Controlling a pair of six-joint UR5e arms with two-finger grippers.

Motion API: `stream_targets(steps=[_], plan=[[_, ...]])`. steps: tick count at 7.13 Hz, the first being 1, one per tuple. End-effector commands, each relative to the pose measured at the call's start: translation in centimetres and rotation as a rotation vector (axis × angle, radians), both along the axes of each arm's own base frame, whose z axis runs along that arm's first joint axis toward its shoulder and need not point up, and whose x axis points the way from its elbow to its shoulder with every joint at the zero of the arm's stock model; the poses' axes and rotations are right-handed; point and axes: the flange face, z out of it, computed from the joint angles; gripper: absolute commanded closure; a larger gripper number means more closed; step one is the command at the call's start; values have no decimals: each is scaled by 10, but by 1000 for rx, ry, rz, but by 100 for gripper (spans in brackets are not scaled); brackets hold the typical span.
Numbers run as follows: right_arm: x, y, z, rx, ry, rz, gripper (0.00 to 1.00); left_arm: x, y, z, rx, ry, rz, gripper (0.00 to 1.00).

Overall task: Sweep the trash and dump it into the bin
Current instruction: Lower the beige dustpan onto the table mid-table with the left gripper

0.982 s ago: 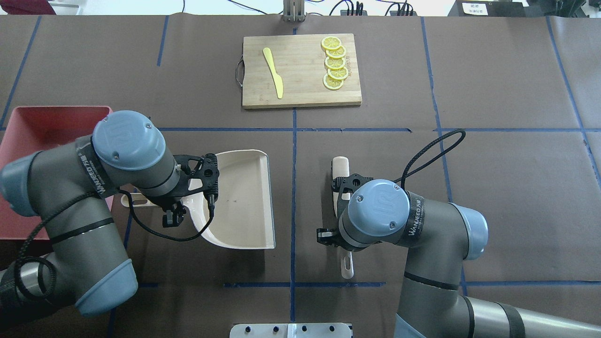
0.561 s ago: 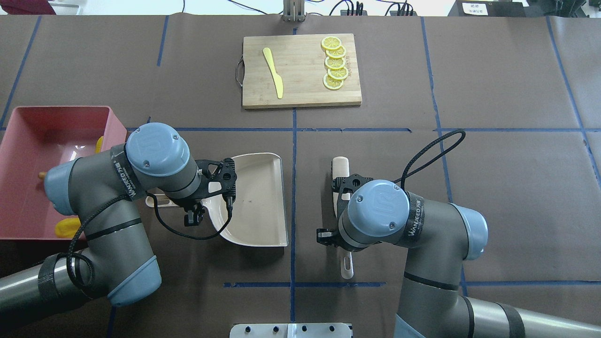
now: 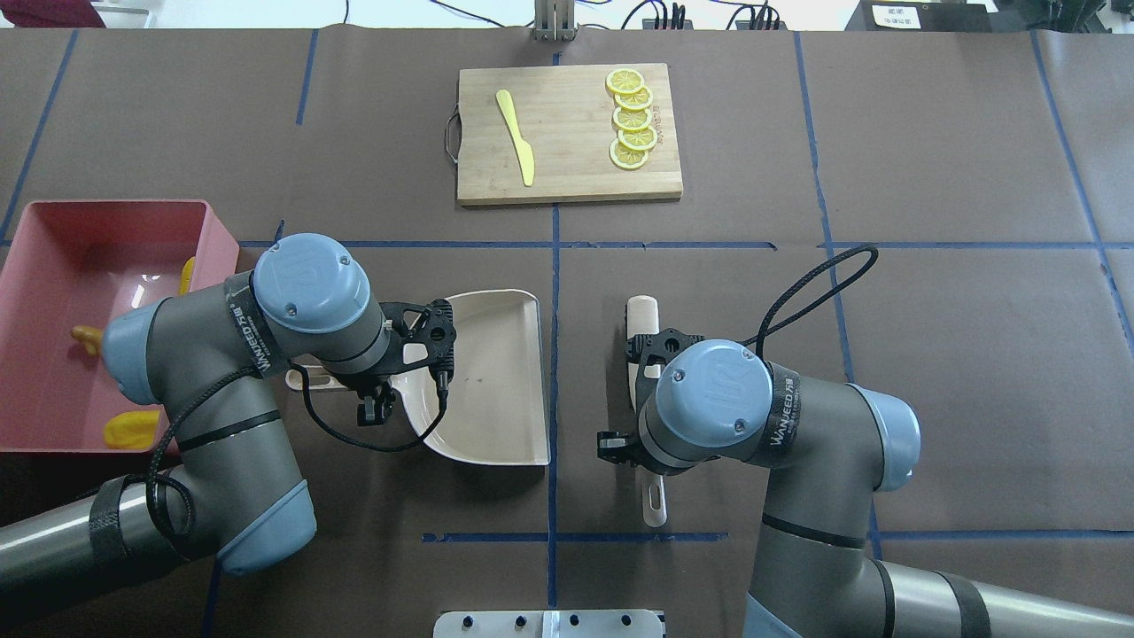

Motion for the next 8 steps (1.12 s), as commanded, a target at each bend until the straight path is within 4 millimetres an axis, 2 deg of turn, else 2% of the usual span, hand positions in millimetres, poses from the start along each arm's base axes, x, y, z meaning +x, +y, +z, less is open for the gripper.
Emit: stream_targets(steps=[1, 2, 3, 4, 6, 7, 8], plan=[[0, 0, 0, 0, -1, 0, 100, 5, -3, -2, 8, 2, 1, 14], [0, 0, 0, 0, -1, 0, 100, 6, -4, -4, 20, 30, -3, 0], [0, 0, 0, 0, -1, 0, 100, 2, -5, -5, 33, 41, -8, 0], [0, -1, 0, 7, 2, 8, 100, -11, -14, -12, 41, 51, -27, 0], [0, -1, 0, 9, 3, 10, 100, -59, -37, -32, 47, 68, -94, 0], [0, -2, 0, 15, 3, 9, 100, -84, -32, -53, 47, 68, -112, 0], [3, -6, 0, 20, 3, 11, 100, -125, -34, -78, 54, 88, -163, 0]])
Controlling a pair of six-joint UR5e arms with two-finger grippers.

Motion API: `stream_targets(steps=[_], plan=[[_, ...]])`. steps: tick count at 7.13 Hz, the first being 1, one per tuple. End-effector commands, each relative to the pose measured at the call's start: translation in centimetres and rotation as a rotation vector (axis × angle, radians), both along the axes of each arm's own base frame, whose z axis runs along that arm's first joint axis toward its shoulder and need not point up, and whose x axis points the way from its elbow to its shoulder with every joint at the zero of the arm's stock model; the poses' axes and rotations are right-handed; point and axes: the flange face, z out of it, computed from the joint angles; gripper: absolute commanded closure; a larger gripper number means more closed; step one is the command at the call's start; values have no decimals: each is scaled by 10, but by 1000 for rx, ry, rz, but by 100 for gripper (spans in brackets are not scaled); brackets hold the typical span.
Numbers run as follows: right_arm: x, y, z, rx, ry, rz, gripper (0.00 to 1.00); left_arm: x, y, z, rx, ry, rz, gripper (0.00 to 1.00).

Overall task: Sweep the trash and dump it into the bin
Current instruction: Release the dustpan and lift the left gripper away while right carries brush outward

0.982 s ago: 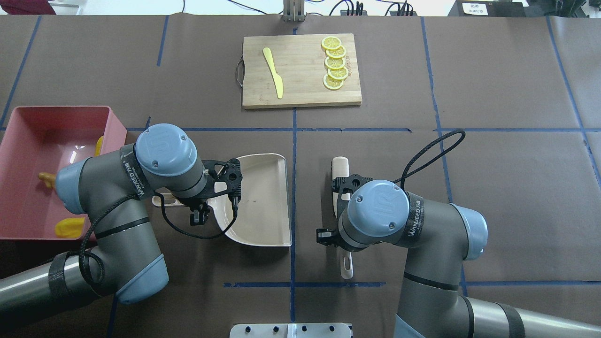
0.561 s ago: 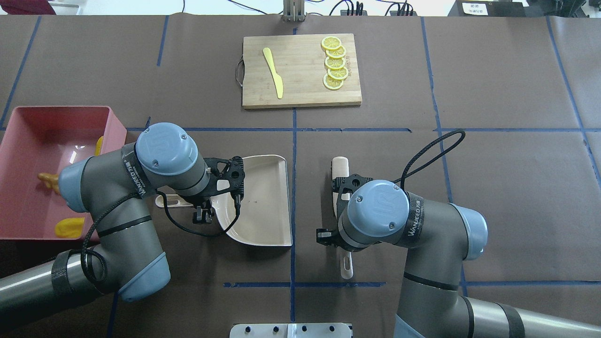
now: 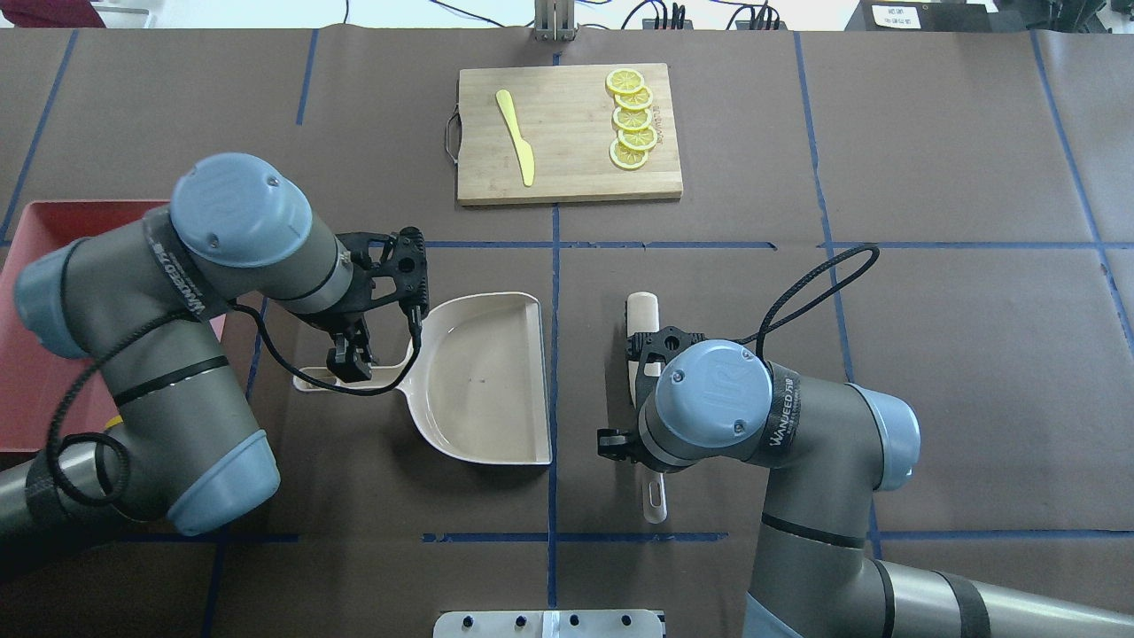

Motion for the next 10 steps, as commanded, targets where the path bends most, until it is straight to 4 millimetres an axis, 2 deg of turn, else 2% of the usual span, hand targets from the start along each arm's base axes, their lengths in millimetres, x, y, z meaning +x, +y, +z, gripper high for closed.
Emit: stream_targets(steps=[1, 2, 3, 4, 5, 6, 7, 8, 9, 10], plan=[[7, -11, 1, 1, 4, 9, 100, -86, -24, -25, -58, 24, -105, 0], [13, -19, 5, 6, 9, 9, 100, -141, -52, -9, -247, 45, -216, 0], [17, -26, 5, 21, 13, 7, 100, -184, -70, 10, -372, 58, -298, 0], [26, -35, 4, 31, 9, 5, 100, -227, -79, 40, -513, 59, -413, 0], [48, -43, 13, 28, 7, 2, 100, -263, -81, 81, -646, 43, -545, 0], [63, -49, 14, 32, 0, 5, 100, -301, -80, 114, -708, 27, -634, 0], [70, -57, 15, 40, 1, 9, 100, -349, -75, 150, -768, 16, -727, 0], [80, -66, 22, 42, 9, 12, 100, -385, -73, 182, -828, 4, -798, 0], [104, -80, 37, 39, 16, 2, 100, -404, -81, 218, -934, 37, -802, 0], [132, -83, 53, 69, 30, -22, 100, -424, -78, 248, -1021, 63, -819, 0]])
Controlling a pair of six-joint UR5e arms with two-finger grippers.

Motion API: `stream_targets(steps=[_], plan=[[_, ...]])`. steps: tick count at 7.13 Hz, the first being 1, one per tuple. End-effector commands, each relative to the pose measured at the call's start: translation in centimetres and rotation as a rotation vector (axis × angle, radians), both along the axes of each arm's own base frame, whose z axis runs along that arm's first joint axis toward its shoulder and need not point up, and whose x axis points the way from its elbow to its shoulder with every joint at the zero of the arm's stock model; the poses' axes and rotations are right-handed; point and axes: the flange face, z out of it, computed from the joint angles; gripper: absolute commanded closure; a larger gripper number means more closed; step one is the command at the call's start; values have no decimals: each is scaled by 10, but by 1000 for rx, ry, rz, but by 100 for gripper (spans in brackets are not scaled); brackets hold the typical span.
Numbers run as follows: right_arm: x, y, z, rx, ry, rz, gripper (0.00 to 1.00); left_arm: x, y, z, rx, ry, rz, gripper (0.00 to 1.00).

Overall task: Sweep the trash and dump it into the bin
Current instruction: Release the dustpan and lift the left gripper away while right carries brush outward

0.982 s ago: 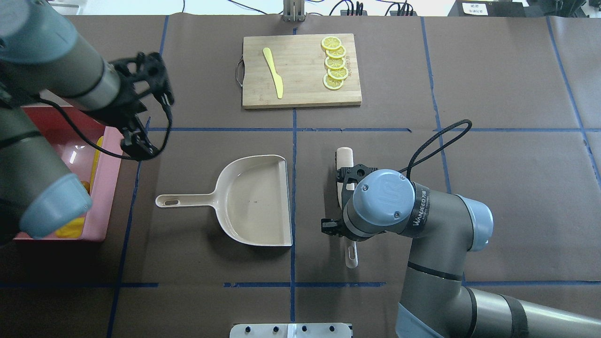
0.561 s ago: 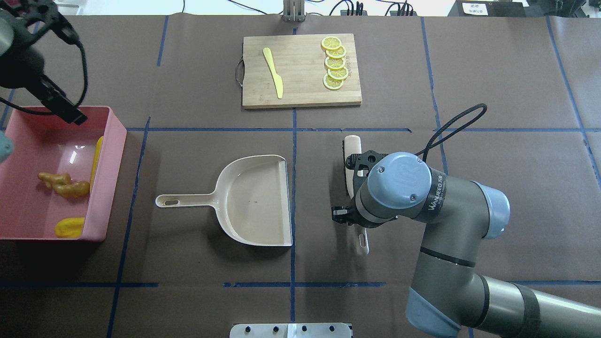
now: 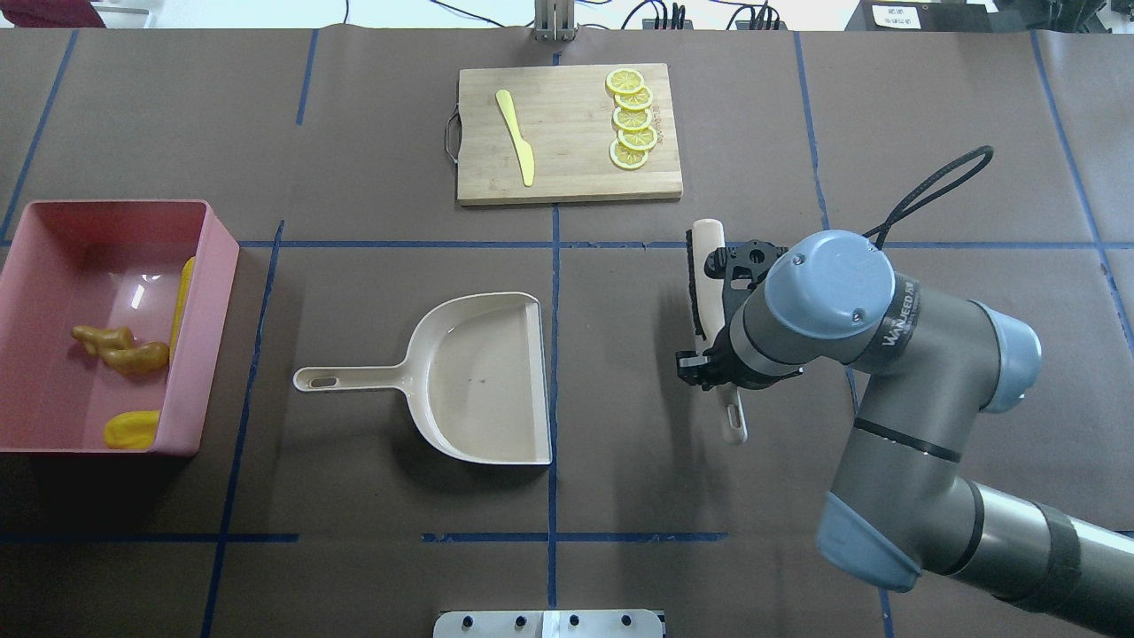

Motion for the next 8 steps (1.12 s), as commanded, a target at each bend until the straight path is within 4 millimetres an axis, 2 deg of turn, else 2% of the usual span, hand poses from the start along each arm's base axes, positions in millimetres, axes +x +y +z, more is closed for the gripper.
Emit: stream_targets(steps=[1, 2, 3, 4, 5, 7, 8], plan=[[60, -10, 39, 53, 40, -47, 100, -47, 5, 77, -113, 41, -39, 0], [93, -18, 64, 74, 71, -61, 100, -66, 2, 98, -143, 44, -64, 0], [131, -28, 94, 73, 97, -80, 100, -71, 5, 105, -128, 43, -61, 0], [165, -32, 117, 98, 128, -102, 100, -81, 16, 118, -113, 45, -40, 0], [194, -34, 142, 110, 160, -129, 100, -81, 19, 119, -110, 46, -31, 0], [254, -8, 208, 125, 100, -113, 100, -81, 19, 120, -112, 46, -32, 0], [271, 5, 239, 88, 85, -111, 100, -81, 19, 120, -112, 48, -33, 0]])
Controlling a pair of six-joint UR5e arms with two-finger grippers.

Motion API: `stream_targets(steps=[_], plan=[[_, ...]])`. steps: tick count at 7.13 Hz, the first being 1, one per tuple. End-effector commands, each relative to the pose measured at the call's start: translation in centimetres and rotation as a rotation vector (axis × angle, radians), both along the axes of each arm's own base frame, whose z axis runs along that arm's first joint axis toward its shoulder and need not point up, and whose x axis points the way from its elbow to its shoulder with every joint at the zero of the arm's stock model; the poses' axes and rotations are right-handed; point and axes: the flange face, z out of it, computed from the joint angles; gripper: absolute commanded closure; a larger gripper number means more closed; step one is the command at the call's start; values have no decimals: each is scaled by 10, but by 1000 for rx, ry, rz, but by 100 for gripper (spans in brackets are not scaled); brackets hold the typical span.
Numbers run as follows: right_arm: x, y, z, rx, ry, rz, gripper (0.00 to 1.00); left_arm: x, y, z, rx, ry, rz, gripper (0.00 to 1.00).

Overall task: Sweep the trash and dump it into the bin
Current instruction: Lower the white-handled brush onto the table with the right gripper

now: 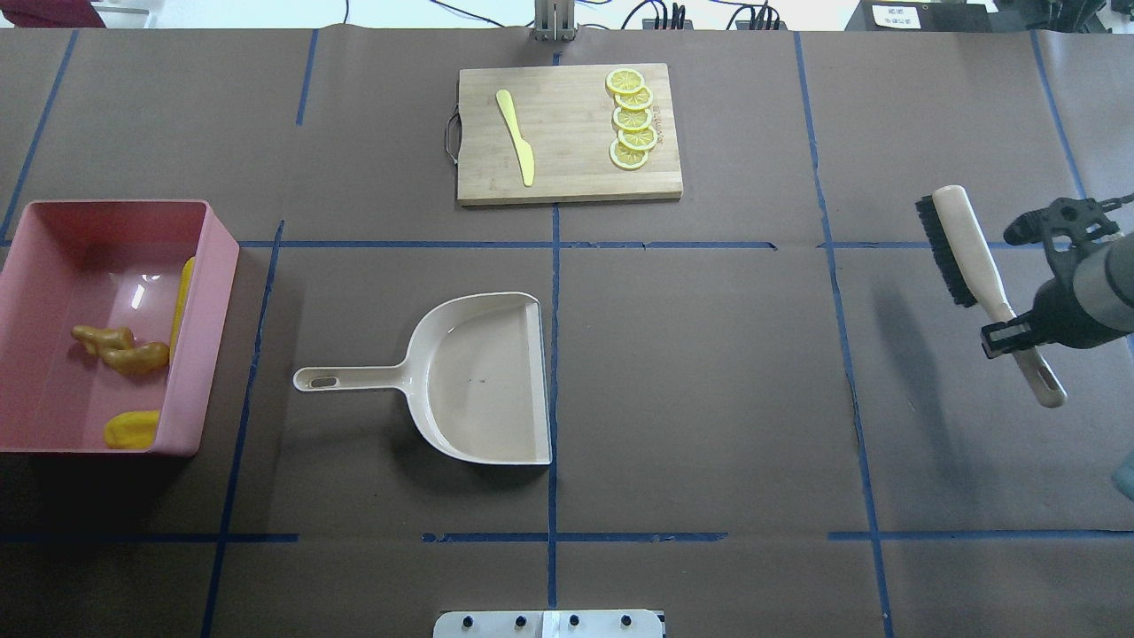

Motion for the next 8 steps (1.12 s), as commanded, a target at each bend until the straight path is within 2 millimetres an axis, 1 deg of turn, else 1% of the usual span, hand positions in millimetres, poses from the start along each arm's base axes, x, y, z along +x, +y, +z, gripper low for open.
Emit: stream_targets(steps=[1, 2, 3, 4, 5, 6, 8], plan=[[39, 32, 66, -48, -18, 19, 100, 0, 0, -2, 4, 1, 0, 0], [40, 34, 85, -86, -14, 52, 100, 0, 0, -4, 7, 1, 0, 0], [40, 34, 98, -112, -24, 96, 100, 0, 1, -5, 9, 1, 0, 0], [43, 39, 119, -109, -36, 102, 100, 0, 1, -5, 11, 1, 0, 0], [42, 43, 131, -121, -56, 86, 100, 0, 1, -5, 9, 1, 0, 0], [42, 43, 138, -131, -49, 86, 100, 0, 1, -6, 12, 1, 0, 0], [40, 44, 144, -147, -50, 79, 100, 0, 1, -6, 12, 1, 0, 0]])
